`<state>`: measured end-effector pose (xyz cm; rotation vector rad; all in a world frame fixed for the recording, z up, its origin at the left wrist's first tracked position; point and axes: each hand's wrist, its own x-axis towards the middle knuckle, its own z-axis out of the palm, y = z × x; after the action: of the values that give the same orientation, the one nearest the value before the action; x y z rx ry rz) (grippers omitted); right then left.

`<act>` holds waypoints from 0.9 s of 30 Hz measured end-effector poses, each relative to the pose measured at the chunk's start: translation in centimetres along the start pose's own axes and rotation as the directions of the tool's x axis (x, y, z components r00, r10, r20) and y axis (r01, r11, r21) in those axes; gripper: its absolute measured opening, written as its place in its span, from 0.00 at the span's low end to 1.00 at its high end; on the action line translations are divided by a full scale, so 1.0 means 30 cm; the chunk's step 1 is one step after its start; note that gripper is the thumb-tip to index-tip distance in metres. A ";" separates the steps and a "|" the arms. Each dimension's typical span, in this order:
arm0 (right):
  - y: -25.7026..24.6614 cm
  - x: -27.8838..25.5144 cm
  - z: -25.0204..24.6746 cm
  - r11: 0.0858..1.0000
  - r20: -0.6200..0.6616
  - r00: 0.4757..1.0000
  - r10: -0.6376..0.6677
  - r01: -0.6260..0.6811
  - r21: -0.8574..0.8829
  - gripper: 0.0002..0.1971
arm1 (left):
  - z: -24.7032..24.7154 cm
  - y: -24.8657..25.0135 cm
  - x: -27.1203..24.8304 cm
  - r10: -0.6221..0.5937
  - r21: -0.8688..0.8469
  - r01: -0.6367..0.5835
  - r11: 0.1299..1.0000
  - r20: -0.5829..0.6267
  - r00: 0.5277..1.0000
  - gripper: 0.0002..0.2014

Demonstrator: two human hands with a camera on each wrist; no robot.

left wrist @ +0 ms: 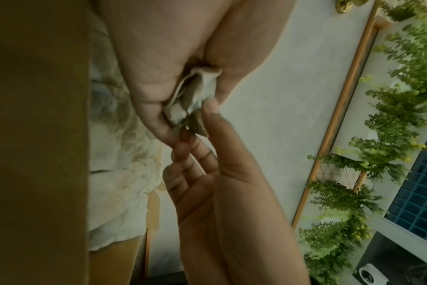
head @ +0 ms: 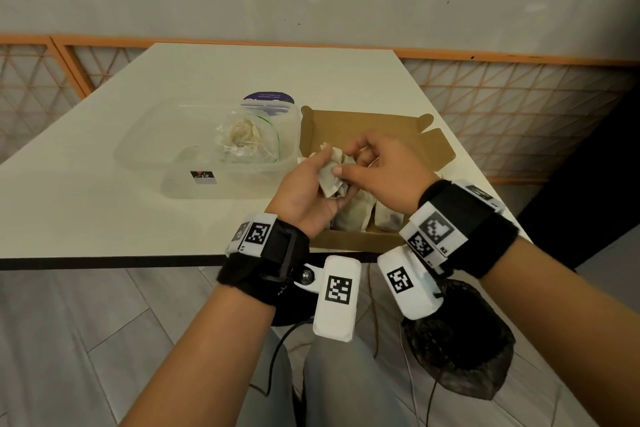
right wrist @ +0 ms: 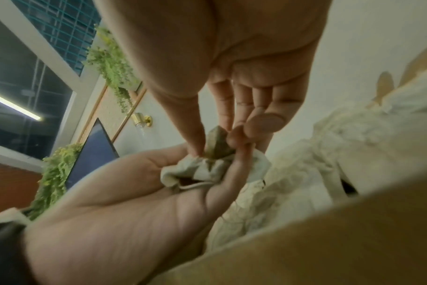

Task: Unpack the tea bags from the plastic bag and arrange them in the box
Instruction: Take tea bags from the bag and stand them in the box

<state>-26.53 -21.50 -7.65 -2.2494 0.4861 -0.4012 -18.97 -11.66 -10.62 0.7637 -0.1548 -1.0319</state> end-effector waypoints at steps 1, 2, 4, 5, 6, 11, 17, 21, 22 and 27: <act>0.011 0.003 -0.001 0.997 -0.009 1.000 0.023 -0.022 0.077 0.07 | -0.004 -0.001 -0.001 -0.006 0.017 0.006 1.000 0.001 1.000 0.19; 0.020 0.005 -0.006 0.983 -0.004 0.999 0.052 -0.050 0.174 0.04 | -0.007 0.000 -0.002 -0.009 0.020 0.009 1.000 0.003 1.000 0.20; 0.031 0.007 -0.021 0.922 0.013 0.993 0.117 -0.113 0.369 0.04 | -0.011 0.007 -0.006 -0.001 0.037 0.002 0.999 -0.024 1.000 0.17; 0.031 0.006 -0.030 0.879 0.022 0.990 0.138 -0.133 0.458 0.03 | -0.011 0.008 -0.006 0.011 0.061 -0.009 0.998 -0.042 0.999 0.15; 0.028 0.004 -0.039 0.835 0.027 0.989 0.148 -0.140 0.532 0.03 | -0.009 0.009 -0.006 0.029 0.090 -0.024 0.996 -0.053 0.998 0.14; 0.032 -0.001 -0.062 0.819 -0.011 0.993 0.116 -0.090 0.567 0.04 | 0.009 0.008 -0.008 0.149 0.263 -0.134 0.955 -0.038 0.988 0.11; 0.050 -0.008 -0.059 0.948 -0.039 0.998 0.055 -0.040 0.315 0.18 | 0.009 0.004 -0.001 0.253 0.420 -0.213 0.882 -0.041 0.967 0.05; 0.036 -0.002 -0.082 0.963 0.052 0.998 0.044 -0.057 0.264 0.24 | 0.021 0.015 -0.003 0.260 0.526 -0.194 0.828 -0.054 0.964 0.07; 0.031 -0.002 -0.084 0.964 0.070 0.996 0.047 -0.063 0.258 0.19 | 0.025 0.017 -0.005 0.262 0.532 -0.194 0.824 -0.055 0.963 0.06; 0.032 -0.007 -0.086 0.849 0.032 0.989 0.148 -0.143 0.509 0.03 | 0.029 0.011 -0.016 0.300 0.517 -0.253 0.818 -0.008 0.954 0.13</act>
<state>-28.02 -23.65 -6.75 -1.6835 0.4846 -0.4062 -19.38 -11.58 -9.66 1.2308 -0.4650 -0.6744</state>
